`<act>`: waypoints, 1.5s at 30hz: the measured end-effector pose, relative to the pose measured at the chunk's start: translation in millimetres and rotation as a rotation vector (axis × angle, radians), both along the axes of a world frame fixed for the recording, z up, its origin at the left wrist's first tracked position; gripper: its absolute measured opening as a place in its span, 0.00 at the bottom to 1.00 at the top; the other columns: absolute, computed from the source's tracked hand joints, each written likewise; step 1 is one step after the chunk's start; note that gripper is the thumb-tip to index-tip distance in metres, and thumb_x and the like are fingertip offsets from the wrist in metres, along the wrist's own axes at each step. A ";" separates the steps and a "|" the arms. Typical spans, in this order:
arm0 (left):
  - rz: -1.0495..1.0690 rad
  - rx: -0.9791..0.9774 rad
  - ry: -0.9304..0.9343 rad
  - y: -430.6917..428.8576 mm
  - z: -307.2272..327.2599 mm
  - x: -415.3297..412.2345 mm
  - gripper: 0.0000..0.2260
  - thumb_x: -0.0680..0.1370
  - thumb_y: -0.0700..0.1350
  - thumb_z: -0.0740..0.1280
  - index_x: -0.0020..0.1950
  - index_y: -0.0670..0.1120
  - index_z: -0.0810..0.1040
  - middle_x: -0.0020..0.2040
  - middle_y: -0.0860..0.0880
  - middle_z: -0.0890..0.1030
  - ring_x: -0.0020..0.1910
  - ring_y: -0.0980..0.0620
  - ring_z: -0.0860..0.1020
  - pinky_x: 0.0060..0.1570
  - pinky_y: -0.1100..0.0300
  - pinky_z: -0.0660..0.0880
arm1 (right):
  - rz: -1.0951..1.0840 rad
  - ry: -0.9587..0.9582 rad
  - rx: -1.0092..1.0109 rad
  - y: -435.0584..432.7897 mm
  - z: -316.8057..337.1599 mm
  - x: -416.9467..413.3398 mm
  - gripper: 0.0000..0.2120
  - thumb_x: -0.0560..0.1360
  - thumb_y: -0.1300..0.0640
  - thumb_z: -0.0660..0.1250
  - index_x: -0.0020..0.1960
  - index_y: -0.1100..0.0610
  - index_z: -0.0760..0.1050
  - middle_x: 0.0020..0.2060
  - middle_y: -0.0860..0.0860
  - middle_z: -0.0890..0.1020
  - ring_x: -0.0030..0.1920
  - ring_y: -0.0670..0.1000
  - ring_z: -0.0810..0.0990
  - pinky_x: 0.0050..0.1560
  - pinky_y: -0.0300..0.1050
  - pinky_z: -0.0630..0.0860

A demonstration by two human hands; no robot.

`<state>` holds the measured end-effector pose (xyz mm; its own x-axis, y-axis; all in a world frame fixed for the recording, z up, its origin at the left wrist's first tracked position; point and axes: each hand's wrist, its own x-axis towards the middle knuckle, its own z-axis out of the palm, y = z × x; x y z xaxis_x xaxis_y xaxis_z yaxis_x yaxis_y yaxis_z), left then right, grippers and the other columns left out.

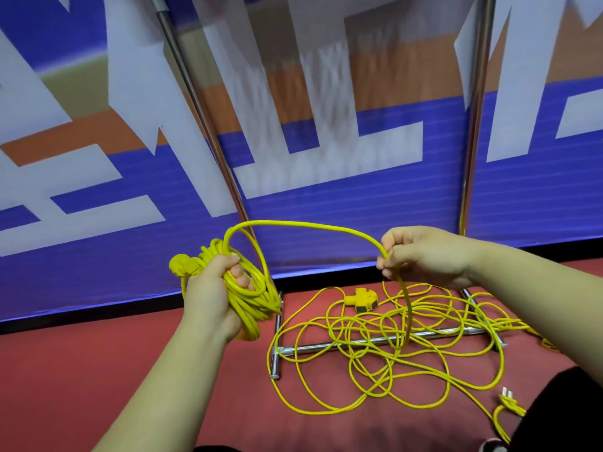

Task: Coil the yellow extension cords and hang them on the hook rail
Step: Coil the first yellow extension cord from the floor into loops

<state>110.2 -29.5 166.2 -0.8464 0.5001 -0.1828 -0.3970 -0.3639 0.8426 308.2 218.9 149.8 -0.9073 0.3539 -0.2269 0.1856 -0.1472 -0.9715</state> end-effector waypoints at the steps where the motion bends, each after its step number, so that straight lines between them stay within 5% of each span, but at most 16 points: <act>1: 0.019 -0.011 -0.006 -1.5 -1.0 -0.5 0.12 0.78 0.39 0.63 0.35 0.46 0.69 0.27 0.51 0.68 0.23 0.55 0.68 0.26 0.64 0.68 | 0.004 0.004 -0.005 -1.4 0.7 0.3 0.11 0.77 0.72 0.64 0.44 0.57 0.70 0.41 0.59 0.83 0.39 0.54 0.81 0.45 0.46 0.76; 12: 0.226 -0.143 0.015 -8.8 -5.0 -5.7 0.08 0.78 0.39 0.68 0.39 0.44 0.77 0.28 0.50 0.73 0.24 0.54 0.71 0.26 0.63 0.70 | -0.070 0.044 -0.021 -13.5 9.0 -1.8 0.07 0.78 0.64 0.68 0.46 0.55 0.72 0.44 0.56 0.85 0.38 0.48 0.81 0.41 0.41 0.77; 17: 0.229 -0.123 0.047 -9.7 -5.7 -8.9 0.08 0.78 0.40 0.69 0.38 0.45 0.77 0.29 0.51 0.74 0.25 0.53 0.73 0.30 0.60 0.72 | -0.119 0.027 0.025 -15.4 14.4 1.4 0.05 0.78 0.63 0.68 0.48 0.55 0.73 0.41 0.55 0.85 0.30 0.45 0.76 0.30 0.36 0.73; 28: -0.005 0.004 0.065 -7.7 14.0 19.1 0.07 0.79 0.42 0.67 0.40 0.46 0.75 0.28 0.51 0.70 0.24 0.55 0.70 0.28 0.63 0.71 | -0.336 -0.039 -0.028 -17.7 11.9 3.4 0.04 0.79 0.64 0.62 0.47 0.58 0.74 0.40 0.57 0.82 0.28 0.48 0.72 0.34 0.42 0.72; 34: -0.136 0.028 0.103 -7.0 19.7 29.8 0.01 0.76 0.42 0.68 0.44 0.46 0.77 0.28 0.51 0.66 0.23 0.54 0.66 0.27 0.61 0.68 | -0.319 -0.156 0.027 -16.5 6.8 4.2 0.05 0.79 0.65 0.61 0.49 0.58 0.74 0.39 0.57 0.83 0.28 0.48 0.74 0.34 0.43 0.76; 40: -0.257 0.029 0.204 -8.0 25.7 43.9 0.06 0.73 0.45 0.66 0.46 0.44 0.79 0.25 0.49 0.66 0.20 0.54 0.65 0.25 0.62 0.69 | -0.275 -0.255 0.119 -18.0 4.5 5.6 0.04 0.79 0.66 0.62 0.50 0.59 0.75 0.39 0.55 0.84 0.30 0.47 0.77 0.31 0.40 0.77; 45: -0.407 0.010 0.223 -8.6 20.9 46.6 0.07 0.70 0.43 0.74 0.46 0.43 0.82 0.25 0.49 0.66 0.20 0.54 0.66 0.25 0.61 0.69 | -0.316 -0.242 0.120 -17.1 3.2 2.9 0.04 0.80 0.64 0.65 0.47 0.61 0.77 0.38 0.56 0.85 0.31 0.48 0.80 0.33 0.42 0.79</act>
<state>156.8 -38.1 187.1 -0.5993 0.8004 -0.0121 -0.3186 -0.2247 0.9209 311.1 201.8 153.1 -0.6751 0.6434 -0.3608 0.3747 -0.1223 -0.9191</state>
